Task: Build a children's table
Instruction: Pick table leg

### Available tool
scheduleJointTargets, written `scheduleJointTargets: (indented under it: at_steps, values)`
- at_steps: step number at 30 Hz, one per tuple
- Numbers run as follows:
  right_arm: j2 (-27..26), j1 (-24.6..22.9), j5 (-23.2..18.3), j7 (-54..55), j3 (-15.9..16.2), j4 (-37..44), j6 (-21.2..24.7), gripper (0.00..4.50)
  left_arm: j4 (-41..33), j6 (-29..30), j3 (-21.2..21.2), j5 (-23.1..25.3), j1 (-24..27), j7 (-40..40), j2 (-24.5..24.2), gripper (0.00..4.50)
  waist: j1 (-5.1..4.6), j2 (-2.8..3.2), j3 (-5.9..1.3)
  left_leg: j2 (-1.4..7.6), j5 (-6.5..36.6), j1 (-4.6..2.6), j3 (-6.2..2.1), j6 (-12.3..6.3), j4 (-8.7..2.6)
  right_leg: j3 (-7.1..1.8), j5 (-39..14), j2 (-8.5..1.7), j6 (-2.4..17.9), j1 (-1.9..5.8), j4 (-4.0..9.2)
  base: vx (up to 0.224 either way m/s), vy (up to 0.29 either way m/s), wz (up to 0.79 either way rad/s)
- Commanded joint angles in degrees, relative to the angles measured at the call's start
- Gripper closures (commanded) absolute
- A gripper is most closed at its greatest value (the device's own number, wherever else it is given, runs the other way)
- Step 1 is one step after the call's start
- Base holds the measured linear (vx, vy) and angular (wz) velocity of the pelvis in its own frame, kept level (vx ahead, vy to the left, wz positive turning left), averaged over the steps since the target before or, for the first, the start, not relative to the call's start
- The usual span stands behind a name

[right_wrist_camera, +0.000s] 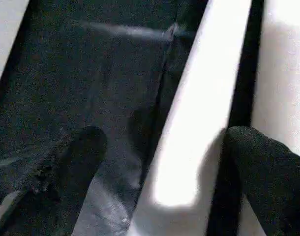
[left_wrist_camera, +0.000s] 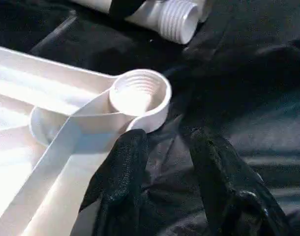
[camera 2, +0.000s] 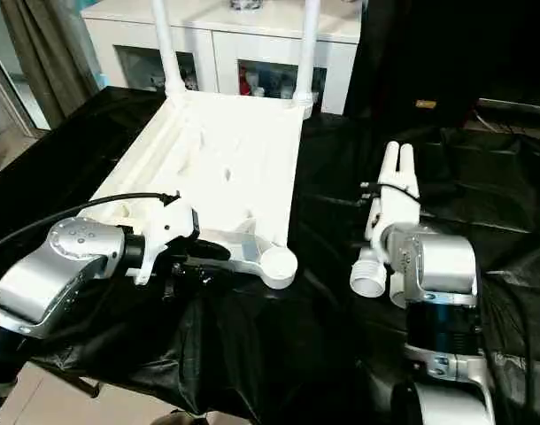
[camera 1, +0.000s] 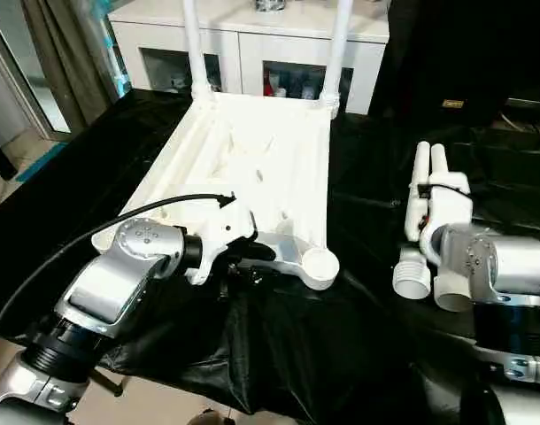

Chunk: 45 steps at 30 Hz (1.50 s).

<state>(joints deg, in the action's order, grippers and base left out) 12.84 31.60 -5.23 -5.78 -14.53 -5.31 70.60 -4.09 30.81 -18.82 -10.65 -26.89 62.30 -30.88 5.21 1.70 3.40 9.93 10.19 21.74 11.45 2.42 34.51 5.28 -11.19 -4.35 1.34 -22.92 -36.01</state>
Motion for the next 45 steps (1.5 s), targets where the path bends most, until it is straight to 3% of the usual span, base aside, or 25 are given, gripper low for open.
scheduleJointTargets:
  at_steps: [1,7,15,16,22,30,38,40,41,44,45]
  values:
    - [-0.3,0.5,-1.7,-0.5,-2.0,-1.2,1.7,0.07,-1.9,1.2,0.2,-0.8,-0.4,0.6,-0.8,2.72,0.15,-0.61,-4.30,3.01,5.8,-1.16,-1.77,1.29,-3.73,-3.87,-9.7,-4.60,8.7,3.01,4.10,0.000,0.000,0.00]
    - [0.4,-0.2,-1.4,-1.2,-1.5,-3.2,3.1,0.07,-3.6,2.2,0.0,-1.8,-0.8,1.0,-0.6,2.72,0.14,-0.87,-4.27,2.95,5.6,-1.13,-1.69,1.54,-3.72,-3.86,-10.4,-4.61,8.5,3.06,4.18,0.000,0.000,0.00]
    - [1.1,-0.6,-1.5,-1.1,-0.6,-5.6,2.9,0.83,-5.4,2.8,-0.6,-2.5,-1.0,1.6,-0.9,2.72,0.14,-1.10,-4.21,2.94,5.7,-1.15,-1.65,1.62,-3.70,-3.86,-11.4,-4.62,8.0,3.01,4.30,0.000,0.000,0.00]
    - [1.2,-0.5,-1.5,-1.2,-0.4,-6.1,2.7,0.92,-5.6,3.0,-0.7,-2.5,-1.0,1.7,-1.0,2.55,0.13,-1.32,-4.19,2.97,5.7,-1.17,-1.65,1.64,-3.75,-3.85,-11.5,-4.59,7.8,3.01,4.33,0.000,0.000,0.00]
    - [1.3,-0.2,-1.3,-0.9,-0.4,-7.9,1.4,1.51,-6.7,4.0,-1.0,-2.9,-0.4,1.8,-1.2,1.93,0.00,-1.37,-4.06,3.06,7.8,-1.43,-1.72,2.58,-3.91,-3.83,-13.1,-4.61,7.7,2.84,4.53,0.000,0.000,0.00]
    - [1.1,-0.2,-1.5,-0.4,-0.6,-8.3,0.9,2.08,-6.5,4.0,-1.4,-2.6,-0.1,1.6,-1.2,1.33,-0.11,-1.43,-3.75,3.04,12.1,-1.97,-1.92,3.85,-4.21,-3.86,-19.2,-4.76,6.4,2.72,5.29,0.000,0.000,0.00]
    - [0.7,0.1,-1.6,0.8,-2.1,-8.2,-0.2,2.54,-5.5,3.6,-1.6,-2.6,-0.2,1.2,-1.1,0.57,-0.13,-1.27,-3.85,3.06,11.5,-1.94,-1.94,3.97,-4.24,-3.88,-17.5,-4.64,6.7,2.71,5.10,0.000,0.000,0.00]
    - [0.4,0.4,-1.9,1.1,-3.0,-8.0,-1.2,2.57,-4.7,3.3,-1.2,-2.5,-0.4,0.6,-0.7,0.43,-0.14,-1.23,-3.88,3.04,11.4,-1.90,-1.93,3.97,-4.23,-3.90,-17.2,-4.68,6.7,2.74,5.08,0.000,0.000,0.00]
    - [-0.6,1.0,-3.2,1.0,-4.9,-7.1,-5.3,2.59,-3.4,2.7,-0.5,-2.5,-0.7,-0.4,0.1,0.18,-0.14,-1.26,-3.92,3.02,11.5,-1.89,-1.92,3.92,-4.21,-3.88,-17.1,-4.69,6.8,2.75,5.07,0.000,0.000,0.00]
    - [-1.0,1.2,-4.1,0.4,-5.5,-6.7,-6.9,2.59,-2.7,2.1,-0.1,-2.3,-0.8,-0.9,0.5,0.08,-0.15,-1.21,-4.00,3.04,11.4,-1.83,-1.91,3.70,-4.20,-3.88,-16.4,-4.71,6.8,2.80,5.05,0.000,0.000,0.00]
    - [-1.9,1.3,-6.6,-2.2,-6.7,-5.5,-12.4,2.59,-0.1,0.9,2.0,-2.6,-2.0,-4.0,3.1,0.01,-0.11,-1.02,-4.04,3.08,11.1,-1.82,-1.93,3.58,-4.18,-3.84,-15.4,-4.70,7.1,2.83,4.95,0.000,0.000,0.00]
